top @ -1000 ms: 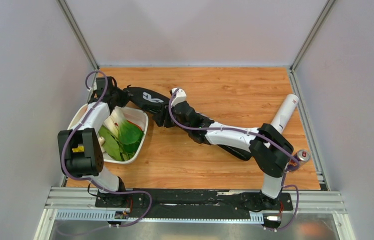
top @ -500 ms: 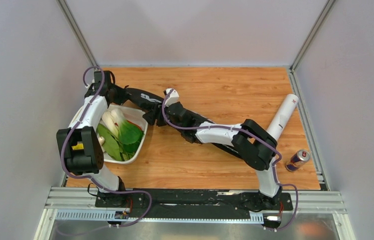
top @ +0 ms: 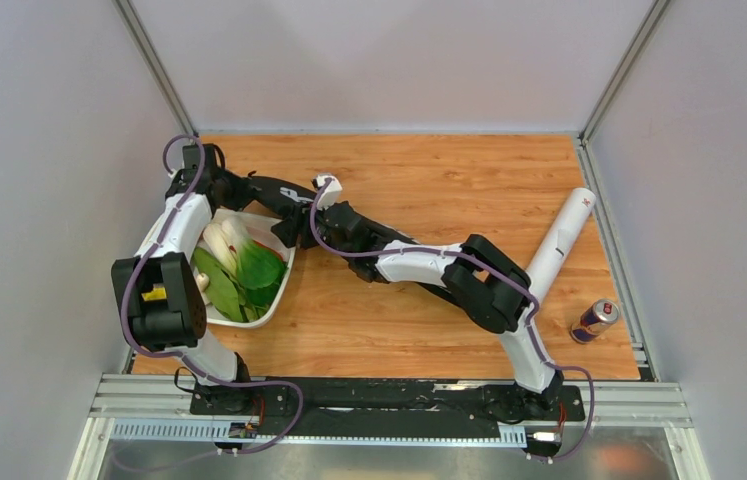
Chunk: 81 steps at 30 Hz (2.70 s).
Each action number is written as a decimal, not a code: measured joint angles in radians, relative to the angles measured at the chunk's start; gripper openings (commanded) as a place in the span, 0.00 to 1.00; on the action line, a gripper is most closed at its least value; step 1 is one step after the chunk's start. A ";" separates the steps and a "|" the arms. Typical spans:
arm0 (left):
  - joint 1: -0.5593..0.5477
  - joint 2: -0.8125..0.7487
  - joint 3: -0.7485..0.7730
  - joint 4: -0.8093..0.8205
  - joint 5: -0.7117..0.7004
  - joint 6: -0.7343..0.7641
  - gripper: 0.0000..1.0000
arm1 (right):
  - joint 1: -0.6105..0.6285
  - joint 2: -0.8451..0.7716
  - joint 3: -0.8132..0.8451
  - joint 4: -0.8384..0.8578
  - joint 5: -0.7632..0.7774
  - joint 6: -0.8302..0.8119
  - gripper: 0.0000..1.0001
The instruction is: Pack up the badminton gear
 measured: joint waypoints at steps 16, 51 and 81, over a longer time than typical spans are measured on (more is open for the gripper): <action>0.006 -0.029 -0.074 0.087 0.016 -0.019 0.00 | 0.003 0.050 0.061 -0.017 0.041 -0.003 0.39; -0.007 -0.093 0.095 -0.117 -0.246 0.022 0.00 | -0.074 -0.245 -0.378 0.041 0.137 -0.168 0.00; -0.006 -0.117 0.328 -0.240 -0.472 0.074 0.00 | -0.427 -0.645 -0.918 -0.367 0.433 0.044 0.00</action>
